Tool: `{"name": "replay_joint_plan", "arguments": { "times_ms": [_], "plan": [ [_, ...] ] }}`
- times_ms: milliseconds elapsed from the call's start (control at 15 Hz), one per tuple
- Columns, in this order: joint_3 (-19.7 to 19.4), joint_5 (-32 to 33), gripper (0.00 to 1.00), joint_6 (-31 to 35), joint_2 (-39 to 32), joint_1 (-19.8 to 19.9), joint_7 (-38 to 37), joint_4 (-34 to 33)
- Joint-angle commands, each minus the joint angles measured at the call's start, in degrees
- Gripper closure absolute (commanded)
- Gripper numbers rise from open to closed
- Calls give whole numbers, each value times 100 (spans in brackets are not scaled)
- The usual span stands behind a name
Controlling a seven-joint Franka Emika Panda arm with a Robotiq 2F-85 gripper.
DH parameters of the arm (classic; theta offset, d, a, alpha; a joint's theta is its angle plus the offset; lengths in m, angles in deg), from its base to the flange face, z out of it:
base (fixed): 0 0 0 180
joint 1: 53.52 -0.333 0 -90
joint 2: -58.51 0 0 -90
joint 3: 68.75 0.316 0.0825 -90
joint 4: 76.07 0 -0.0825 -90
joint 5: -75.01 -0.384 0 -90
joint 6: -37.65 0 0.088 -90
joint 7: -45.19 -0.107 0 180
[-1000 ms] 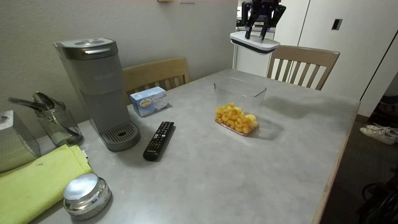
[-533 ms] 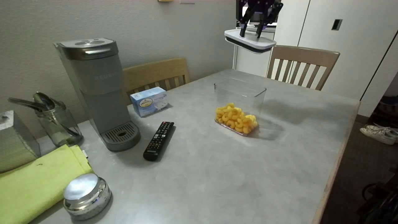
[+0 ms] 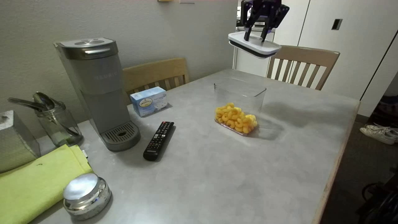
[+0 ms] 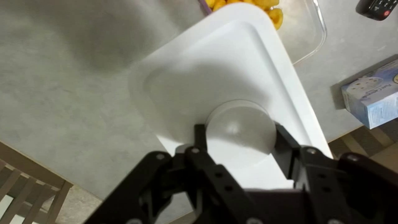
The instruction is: Place the white lid on top of the clear food container
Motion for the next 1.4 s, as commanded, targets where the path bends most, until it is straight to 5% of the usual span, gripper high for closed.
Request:
{"name": "replay_joint_plan", "arguments": {
  "times_ms": [0,667,1333],
  "plan": [
    [88,61,71,480,202,-6,-181,455],
    [365,-5,71,695,-65,-220,-631,606],
    [728,-989,71,656,-461,-120,1195,436]
  ]
}}
